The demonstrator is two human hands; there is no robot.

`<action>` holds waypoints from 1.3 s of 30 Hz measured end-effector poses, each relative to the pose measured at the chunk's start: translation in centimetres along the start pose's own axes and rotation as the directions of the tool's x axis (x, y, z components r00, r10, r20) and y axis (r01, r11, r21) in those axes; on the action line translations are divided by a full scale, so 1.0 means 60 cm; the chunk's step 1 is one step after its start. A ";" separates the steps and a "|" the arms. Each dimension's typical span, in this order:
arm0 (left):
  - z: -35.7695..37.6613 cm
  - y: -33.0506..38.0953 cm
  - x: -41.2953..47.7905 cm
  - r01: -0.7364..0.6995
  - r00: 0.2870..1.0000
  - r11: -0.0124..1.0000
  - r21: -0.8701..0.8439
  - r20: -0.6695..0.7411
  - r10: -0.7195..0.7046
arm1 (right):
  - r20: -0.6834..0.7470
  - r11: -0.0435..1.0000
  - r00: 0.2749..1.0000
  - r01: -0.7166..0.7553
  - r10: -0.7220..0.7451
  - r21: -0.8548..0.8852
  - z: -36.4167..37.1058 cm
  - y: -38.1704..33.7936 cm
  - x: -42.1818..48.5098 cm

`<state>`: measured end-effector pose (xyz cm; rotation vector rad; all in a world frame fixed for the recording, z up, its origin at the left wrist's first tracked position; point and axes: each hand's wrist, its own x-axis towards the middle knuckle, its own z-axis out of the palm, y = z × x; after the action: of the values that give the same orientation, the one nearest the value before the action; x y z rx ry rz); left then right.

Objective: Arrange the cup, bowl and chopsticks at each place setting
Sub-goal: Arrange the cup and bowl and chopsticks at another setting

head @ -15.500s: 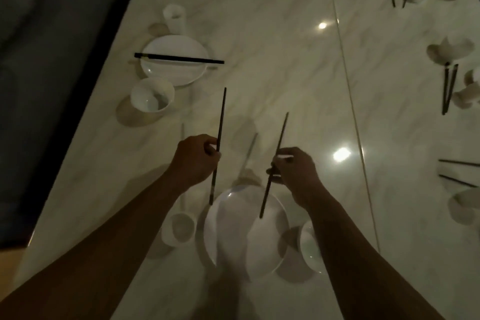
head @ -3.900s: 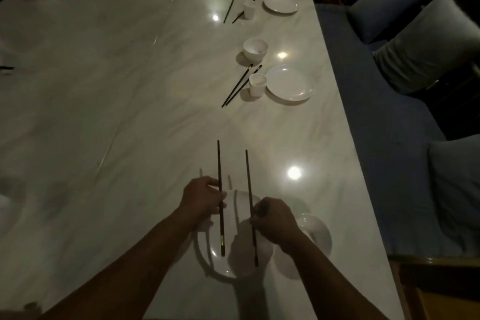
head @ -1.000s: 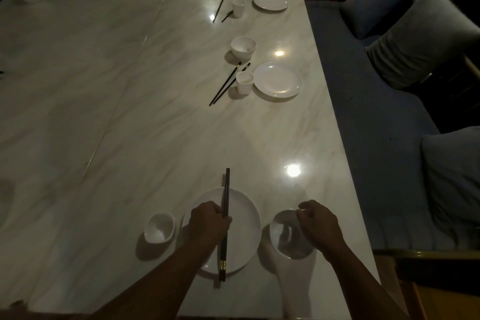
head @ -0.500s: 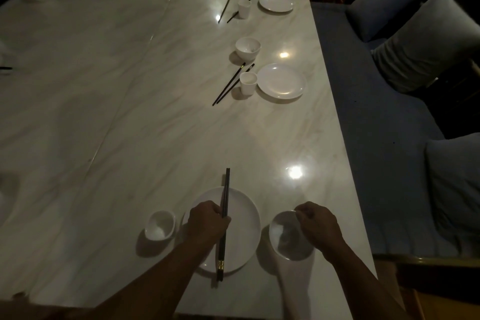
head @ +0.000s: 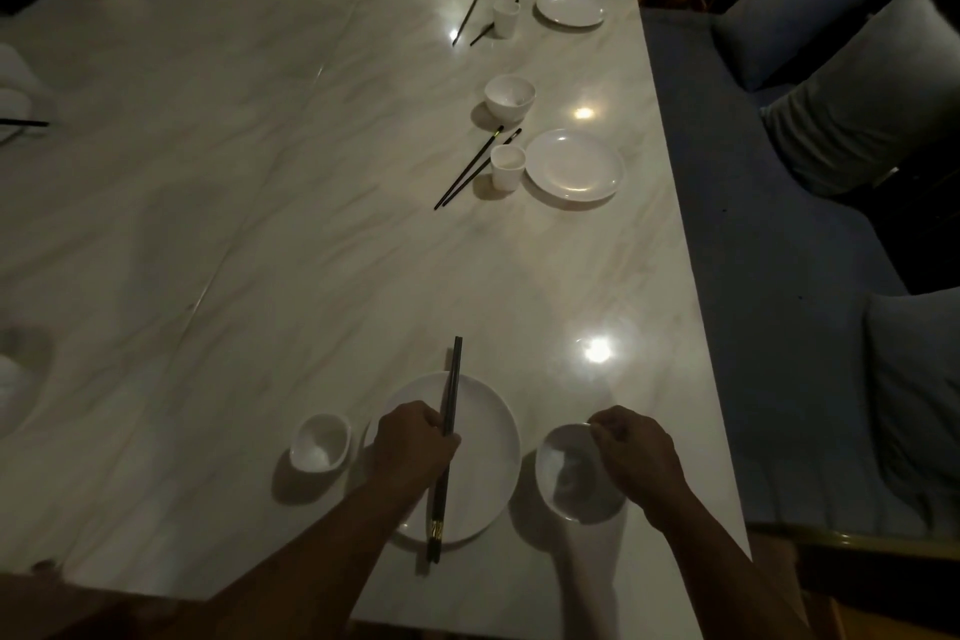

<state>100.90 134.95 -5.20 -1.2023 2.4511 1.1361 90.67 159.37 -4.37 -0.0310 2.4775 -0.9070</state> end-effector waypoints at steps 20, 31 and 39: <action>0.006 0.003 -0.031 -0.010 0.979 0.999 -0.040 -0.204 0.002 | 0.077 0.997 0.994 0.081 -0.082 0.015 -0.014 0.006 0.014; 0.006 0.032 -0.044 -0.135 0.959 0.981 -0.140 -0.267 0.094 | 0.075 0.997 0.995 0.065 -0.062 -0.035 -0.030 0.015 0.002; 0.023 0.054 -0.063 -0.206 0.955 0.965 -0.165 -0.248 0.162 | 0.106 0.993 0.993 0.062 -0.051 -0.104 -0.074 0.040 -0.008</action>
<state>100.76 139.40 -2.61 -1.2415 2.7312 1.3778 89.41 164.01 -2.69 -0.1809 2.4368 -0.7751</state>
